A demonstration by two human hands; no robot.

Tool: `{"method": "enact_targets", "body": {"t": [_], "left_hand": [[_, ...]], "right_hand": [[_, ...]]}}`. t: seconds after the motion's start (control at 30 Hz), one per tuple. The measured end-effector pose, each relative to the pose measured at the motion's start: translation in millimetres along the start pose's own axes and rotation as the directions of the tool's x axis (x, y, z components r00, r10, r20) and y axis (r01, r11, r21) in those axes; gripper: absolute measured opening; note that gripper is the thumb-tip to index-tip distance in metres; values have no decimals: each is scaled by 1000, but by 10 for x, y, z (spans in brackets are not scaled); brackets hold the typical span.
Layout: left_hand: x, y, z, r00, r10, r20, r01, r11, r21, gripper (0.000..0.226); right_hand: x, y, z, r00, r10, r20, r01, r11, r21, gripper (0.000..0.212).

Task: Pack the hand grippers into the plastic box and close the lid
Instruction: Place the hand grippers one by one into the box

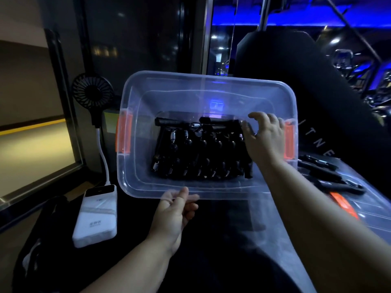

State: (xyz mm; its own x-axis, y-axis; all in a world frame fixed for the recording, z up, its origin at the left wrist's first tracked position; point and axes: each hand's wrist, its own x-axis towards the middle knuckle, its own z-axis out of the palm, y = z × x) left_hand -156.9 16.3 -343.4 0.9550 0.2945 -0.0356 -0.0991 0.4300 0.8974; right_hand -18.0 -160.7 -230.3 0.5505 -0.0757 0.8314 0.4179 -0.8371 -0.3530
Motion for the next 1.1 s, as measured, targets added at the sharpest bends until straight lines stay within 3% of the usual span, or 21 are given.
{"method": "enact_targets", "body": {"t": [0.13, 0.23, 0.33, 0.43, 0.5, 0.67, 0.9, 1.1], "left_hand": [[-4, 42, 20, 1000, 21, 8, -21, 1000, 9, 14], [-32, 43, 5, 1000, 28, -1, -28, 999, 20, 15], [-81, 25, 18, 1000, 30, -2, -30, 999, 21, 13], [-112, 33, 44, 999, 31, -8, -31, 999, 23, 12], [-126, 34, 60, 999, 36, -7, -36, 999, 24, 12], [-151, 25, 100, 999, 40, -15, -40, 999, 37, 14], [-151, 6, 95, 999, 39, -25, -38, 998, 48, 15], [-137, 1, 92, 999, 37, -26, -36, 998, 49, 14]], "right_hand": [[-248, 188, -304, 966, 48, -252, -3, 984, 179, 23], [-427, 466, -496, 939, 201, -279, -135, 962, 238, 21], [-637, 875, -641, 906, 419, -61, -414, 907, 79, 22], [-864, 1207, -723, 734, 624, 268, -561, 780, -278, 31], [-989, 1280, -763, 656, 651, 383, -525, 758, -387, 36], [-1112, 1224, -805, 692, 564, 451, -357, 810, -466, 48], [-1153, 1180, -824, 666, 618, 417, -325, 744, -583, 56], [-1159, 1152, -837, 621, 646, 445, -407, 750, -521, 54]]}}
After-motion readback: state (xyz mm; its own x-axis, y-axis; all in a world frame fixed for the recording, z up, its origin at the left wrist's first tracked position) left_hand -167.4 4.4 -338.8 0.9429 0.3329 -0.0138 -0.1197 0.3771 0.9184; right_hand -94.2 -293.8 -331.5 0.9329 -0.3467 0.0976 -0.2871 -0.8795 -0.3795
